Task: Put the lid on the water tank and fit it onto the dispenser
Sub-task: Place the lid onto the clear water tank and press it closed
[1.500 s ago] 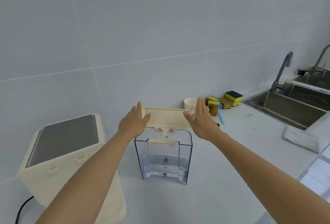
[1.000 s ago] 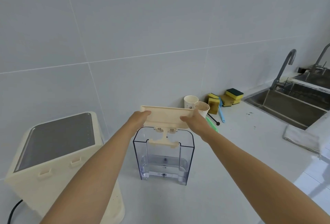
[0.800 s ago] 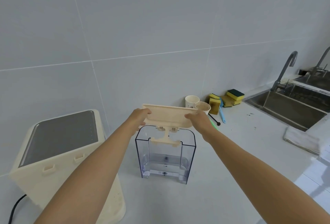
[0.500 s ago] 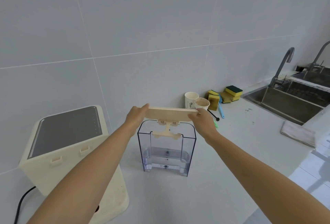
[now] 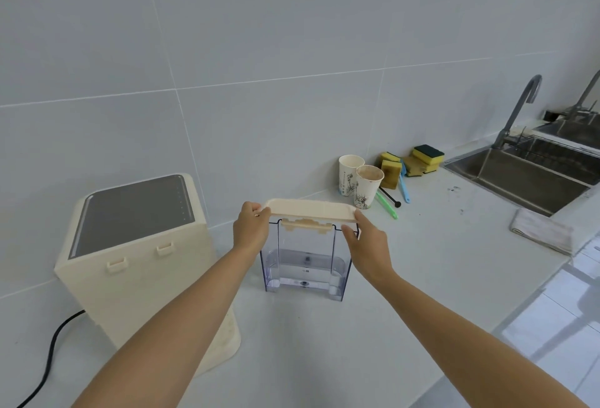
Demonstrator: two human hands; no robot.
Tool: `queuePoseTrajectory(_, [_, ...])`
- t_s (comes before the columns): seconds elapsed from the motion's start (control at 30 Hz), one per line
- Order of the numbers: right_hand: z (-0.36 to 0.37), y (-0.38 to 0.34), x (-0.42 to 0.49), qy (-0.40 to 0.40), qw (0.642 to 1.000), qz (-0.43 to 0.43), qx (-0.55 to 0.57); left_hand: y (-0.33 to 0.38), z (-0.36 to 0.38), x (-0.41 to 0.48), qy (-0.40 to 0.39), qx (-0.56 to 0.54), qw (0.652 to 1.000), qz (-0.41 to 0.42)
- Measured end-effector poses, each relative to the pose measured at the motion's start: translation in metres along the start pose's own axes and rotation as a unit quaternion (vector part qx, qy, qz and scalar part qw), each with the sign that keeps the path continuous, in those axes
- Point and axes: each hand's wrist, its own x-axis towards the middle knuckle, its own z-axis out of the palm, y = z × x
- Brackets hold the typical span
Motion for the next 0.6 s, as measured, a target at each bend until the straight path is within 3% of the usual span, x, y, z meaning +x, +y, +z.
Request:
queuePoseTrajectory(0.43, [0.006, 0.013, -0.006, -0.04, 0.999, 0.009, -0.014, -0.01, 0.007, -0.01, -0.004, -0.027, 1.0, -0.014])
queuePoseTrajectory(0.6, [-0.008, 0.008, 0.004, -0.065, 0.996, 0.021, 0.06, -0.005, 0.009, -0.018, -0.016, -0.128, 0.985, -0.11])
